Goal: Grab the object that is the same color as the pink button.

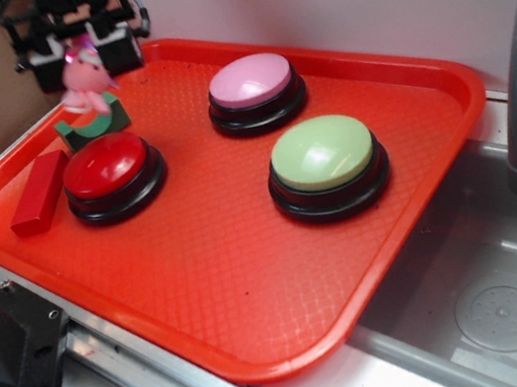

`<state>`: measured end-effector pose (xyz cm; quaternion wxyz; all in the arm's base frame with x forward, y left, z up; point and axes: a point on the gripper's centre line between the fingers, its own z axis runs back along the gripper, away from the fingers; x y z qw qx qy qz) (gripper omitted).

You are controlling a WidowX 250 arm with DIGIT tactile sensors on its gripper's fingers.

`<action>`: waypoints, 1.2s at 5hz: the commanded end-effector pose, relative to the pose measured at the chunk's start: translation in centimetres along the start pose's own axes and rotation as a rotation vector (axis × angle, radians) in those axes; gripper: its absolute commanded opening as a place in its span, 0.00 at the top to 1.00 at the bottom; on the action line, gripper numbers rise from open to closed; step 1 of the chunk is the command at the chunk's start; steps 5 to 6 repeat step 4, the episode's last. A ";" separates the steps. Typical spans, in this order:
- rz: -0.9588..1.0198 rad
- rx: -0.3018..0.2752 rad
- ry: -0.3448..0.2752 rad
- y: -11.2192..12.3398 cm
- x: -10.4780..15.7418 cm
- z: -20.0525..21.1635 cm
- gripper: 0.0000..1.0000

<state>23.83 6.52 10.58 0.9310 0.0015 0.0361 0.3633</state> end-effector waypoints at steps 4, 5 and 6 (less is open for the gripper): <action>-0.589 0.024 -0.059 -3.7 -9.5 3.4 1.00; -0.589 0.024 -0.059 -3.7 -9.5 3.4 1.00; -0.589 0.024 -0.059 -3.7 -9.5 3.4 1.00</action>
